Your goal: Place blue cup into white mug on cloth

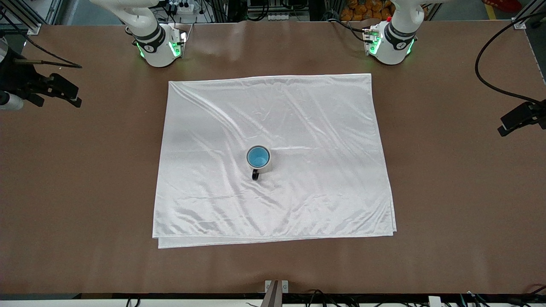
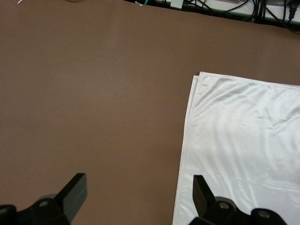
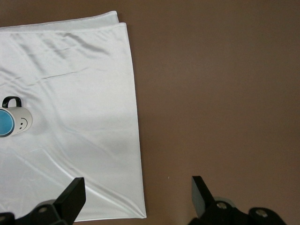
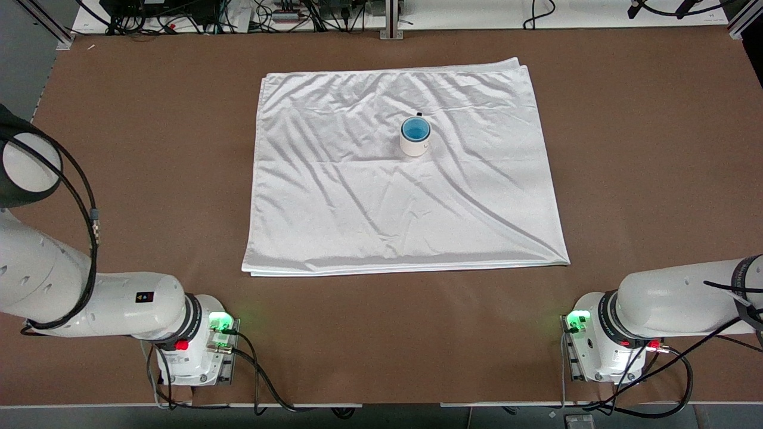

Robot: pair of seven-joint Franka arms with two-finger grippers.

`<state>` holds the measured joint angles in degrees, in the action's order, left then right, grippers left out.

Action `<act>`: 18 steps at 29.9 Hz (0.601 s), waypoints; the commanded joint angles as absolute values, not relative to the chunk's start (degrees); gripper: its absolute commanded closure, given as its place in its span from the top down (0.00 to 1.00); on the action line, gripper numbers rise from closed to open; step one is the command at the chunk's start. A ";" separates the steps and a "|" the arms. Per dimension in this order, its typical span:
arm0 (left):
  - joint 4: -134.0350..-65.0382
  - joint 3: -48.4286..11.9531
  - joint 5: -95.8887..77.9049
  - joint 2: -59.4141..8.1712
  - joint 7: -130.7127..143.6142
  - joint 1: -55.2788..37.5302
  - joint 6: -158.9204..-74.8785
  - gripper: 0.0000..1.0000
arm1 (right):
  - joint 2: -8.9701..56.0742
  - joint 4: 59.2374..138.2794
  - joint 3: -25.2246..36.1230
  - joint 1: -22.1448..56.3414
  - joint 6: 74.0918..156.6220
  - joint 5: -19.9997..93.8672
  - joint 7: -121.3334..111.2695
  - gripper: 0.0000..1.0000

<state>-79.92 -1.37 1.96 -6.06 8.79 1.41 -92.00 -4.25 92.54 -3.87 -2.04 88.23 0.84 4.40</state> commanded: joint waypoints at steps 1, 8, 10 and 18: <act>-80.86 -0.97 1.05 -5.27 6.07 1.32 -91.93 1.00 | -4.48 92.46 -4.31 -2.46 87.63 0.18 4.83 1.00; -80.60 -1.14 0.35 -5.71 5.89 1.05 -92.20 1.00 | -4.39 92.55 -4.31 -2.29 87.80 0.18 4.83 1.00; -80.60 -1.32 0.53 -5.80 5.80 0.97 -92.20 1.00 | -4.39 92.55 -4.31 -2.29 87.80 0.18 4.83 1.00; -80.68 -1.67 0.44 -5.98 5.89 -0.53 -92.20 1.00 | -4.39 92.72 -4.31 -2.29 87.72 0.18 4.83 1.00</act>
